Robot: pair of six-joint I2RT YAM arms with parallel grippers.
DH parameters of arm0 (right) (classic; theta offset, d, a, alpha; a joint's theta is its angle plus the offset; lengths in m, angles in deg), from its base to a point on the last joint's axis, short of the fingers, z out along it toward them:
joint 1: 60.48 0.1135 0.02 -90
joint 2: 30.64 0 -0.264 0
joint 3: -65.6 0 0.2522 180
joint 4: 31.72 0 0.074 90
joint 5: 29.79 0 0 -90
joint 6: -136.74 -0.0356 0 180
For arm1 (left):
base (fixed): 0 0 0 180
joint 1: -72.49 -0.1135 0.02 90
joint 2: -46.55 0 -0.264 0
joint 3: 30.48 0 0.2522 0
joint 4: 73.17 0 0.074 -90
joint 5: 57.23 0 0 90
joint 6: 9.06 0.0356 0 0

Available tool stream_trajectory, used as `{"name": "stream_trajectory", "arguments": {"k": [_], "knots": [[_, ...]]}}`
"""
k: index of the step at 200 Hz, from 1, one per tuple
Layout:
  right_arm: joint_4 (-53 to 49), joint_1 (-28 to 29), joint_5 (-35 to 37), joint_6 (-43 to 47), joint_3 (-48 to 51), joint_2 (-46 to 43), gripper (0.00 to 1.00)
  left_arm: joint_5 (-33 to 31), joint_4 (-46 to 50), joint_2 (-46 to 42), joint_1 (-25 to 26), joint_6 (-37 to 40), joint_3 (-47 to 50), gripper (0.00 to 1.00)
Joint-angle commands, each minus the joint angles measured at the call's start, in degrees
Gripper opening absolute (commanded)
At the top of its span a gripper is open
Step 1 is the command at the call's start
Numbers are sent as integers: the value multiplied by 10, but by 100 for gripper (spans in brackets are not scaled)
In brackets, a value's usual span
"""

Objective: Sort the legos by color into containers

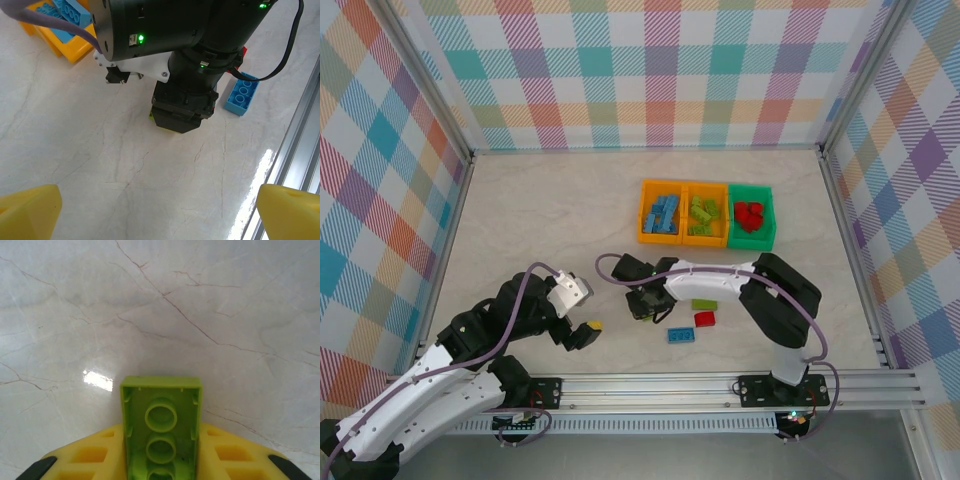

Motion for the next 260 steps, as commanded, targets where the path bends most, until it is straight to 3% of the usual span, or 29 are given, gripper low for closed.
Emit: {"name": "stream_trajectory", "arguments": {"k": [1,29,49,90,108,129,142,158,182,213,242,260], "knots": [[-15,-12,21,6,8,-73,29,8,0,-4,2,2,3,100],[-3,-73,59,47,13,-163,27,7,-1,-4,2,1,3,100],[17,-149,64,88,-9,-175,27,7,-2,-4,2,0,3,100],[56,-232,77,148,-103,-104,25,6,-3,1,2,-3,6,100],[48,-260,126,158,-140,-64,24,4,-1,5,2,-3,6,100],[66,-301,167,167,-149,-29,25,4,-2,5,2,-3,7,100],[79,-327,153,169,-154,-7,26,2,-4,7,2,-2,8,100],[86,-350,108,177,-173,22,32,-5,-3,14,2,-2,8,100],[51,-356,92,187,-221,40,55,-19,3,34,2,-7,5,100],[46,-357,91,182,-206,-24,60,-36,2,49,2,-16,1,100],[44,-356,29,161,-137,-143,61,-80,-3,42,2,-44,-7,100],[59,-356,-13,153,-59,-239,71,-123,-2,32,2,-96,-27,100]]}}
